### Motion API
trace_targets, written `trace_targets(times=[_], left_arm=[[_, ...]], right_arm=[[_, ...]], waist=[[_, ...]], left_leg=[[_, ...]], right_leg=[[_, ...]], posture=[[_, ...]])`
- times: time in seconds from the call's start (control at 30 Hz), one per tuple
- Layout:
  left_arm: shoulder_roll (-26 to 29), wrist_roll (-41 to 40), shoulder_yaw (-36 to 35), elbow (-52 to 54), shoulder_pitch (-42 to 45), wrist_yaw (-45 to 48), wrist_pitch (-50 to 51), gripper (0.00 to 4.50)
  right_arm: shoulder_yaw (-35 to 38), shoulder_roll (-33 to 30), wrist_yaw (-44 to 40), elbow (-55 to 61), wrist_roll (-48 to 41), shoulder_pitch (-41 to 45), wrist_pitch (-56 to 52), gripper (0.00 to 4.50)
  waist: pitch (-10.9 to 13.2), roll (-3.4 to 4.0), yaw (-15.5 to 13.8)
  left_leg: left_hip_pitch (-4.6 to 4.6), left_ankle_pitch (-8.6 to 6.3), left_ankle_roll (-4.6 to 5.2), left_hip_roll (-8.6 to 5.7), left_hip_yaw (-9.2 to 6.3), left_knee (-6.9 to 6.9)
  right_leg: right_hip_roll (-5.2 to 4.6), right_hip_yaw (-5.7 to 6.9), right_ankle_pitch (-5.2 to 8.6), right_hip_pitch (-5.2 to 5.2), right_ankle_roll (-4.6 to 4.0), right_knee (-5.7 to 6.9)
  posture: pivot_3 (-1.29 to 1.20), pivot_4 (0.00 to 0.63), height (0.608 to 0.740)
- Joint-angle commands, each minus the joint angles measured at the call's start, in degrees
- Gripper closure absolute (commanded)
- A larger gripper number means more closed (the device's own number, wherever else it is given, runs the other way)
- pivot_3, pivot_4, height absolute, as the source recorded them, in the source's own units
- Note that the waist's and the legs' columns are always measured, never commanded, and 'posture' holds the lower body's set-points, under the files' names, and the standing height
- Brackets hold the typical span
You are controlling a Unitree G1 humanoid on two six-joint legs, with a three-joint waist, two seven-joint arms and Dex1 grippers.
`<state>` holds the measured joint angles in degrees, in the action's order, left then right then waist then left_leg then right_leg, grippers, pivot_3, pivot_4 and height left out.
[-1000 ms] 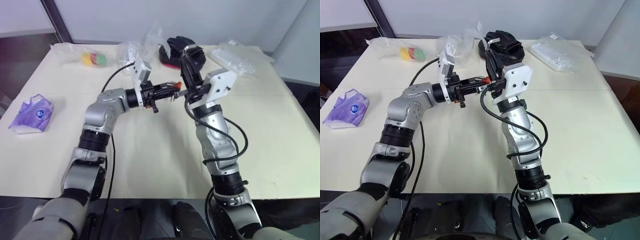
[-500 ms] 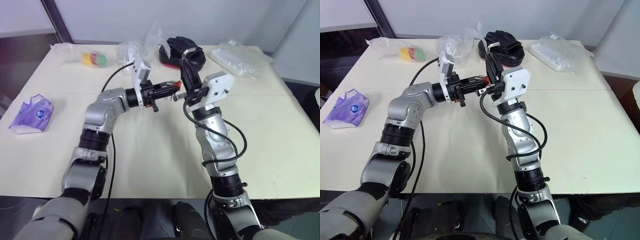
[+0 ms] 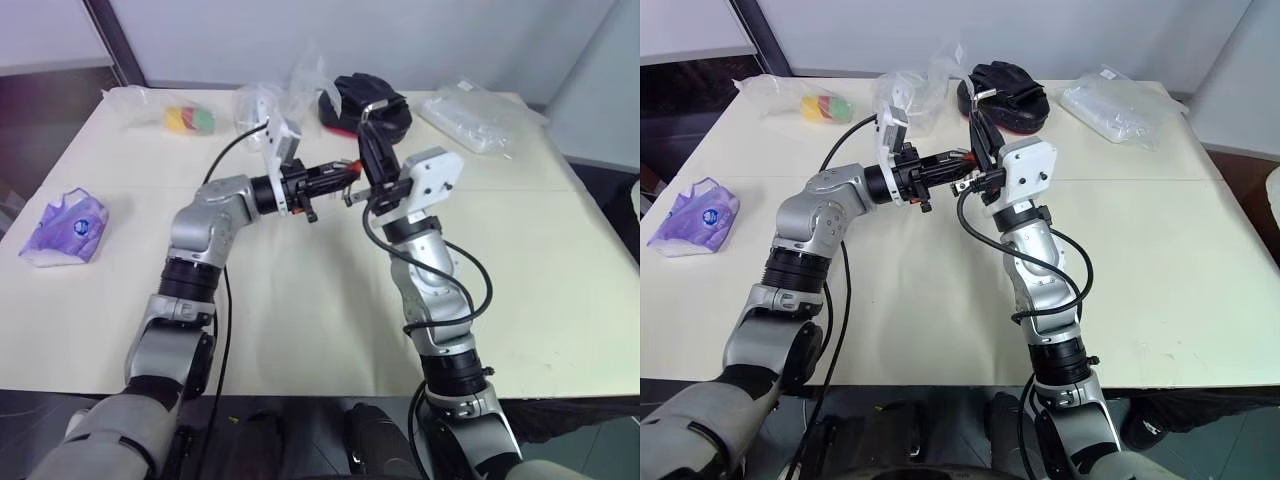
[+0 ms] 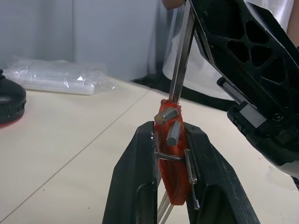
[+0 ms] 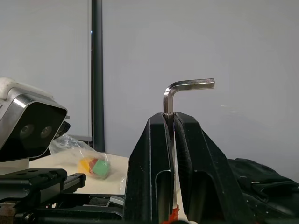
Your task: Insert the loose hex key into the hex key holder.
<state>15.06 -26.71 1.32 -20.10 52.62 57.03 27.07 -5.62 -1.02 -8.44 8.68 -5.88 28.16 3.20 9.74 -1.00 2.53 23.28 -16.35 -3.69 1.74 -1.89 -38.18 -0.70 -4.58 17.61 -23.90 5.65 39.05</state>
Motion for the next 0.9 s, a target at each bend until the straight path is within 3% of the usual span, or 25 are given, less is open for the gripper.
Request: trace_targets(times=[0.03,0.9], left_arm=[[-0.2,-0.6,-0.9,1.6,1.7,0.0,-0.5,4.29],[-0.4,-1.3,-1.3,3.1,1.1,0.3,0.9,4.29]], right_arm=[[-0.1,0.6,-0.3,0.7,0.1,0.0,0.8,4.44],[1.3,1.7,0.4,-1.2,-0.4,-0.5,1.5,4.44]], waist=[[0.0,0.00,0.0],[0.0,0.00,0.0]], left_leg=[[0.00,0.00,0.00,0.00,0.00,0.00],[0.00,0.02,-0.03,0.00,0.00,-0.01]], right_leg=[[0.00,0.00,0.00,0.00,0.00,0.00],[0.00,0.00,0.00,-0.01,0.00,0.04]], posture=[[0.00,0.150,0.740],[0.00,0.150,0.740]])
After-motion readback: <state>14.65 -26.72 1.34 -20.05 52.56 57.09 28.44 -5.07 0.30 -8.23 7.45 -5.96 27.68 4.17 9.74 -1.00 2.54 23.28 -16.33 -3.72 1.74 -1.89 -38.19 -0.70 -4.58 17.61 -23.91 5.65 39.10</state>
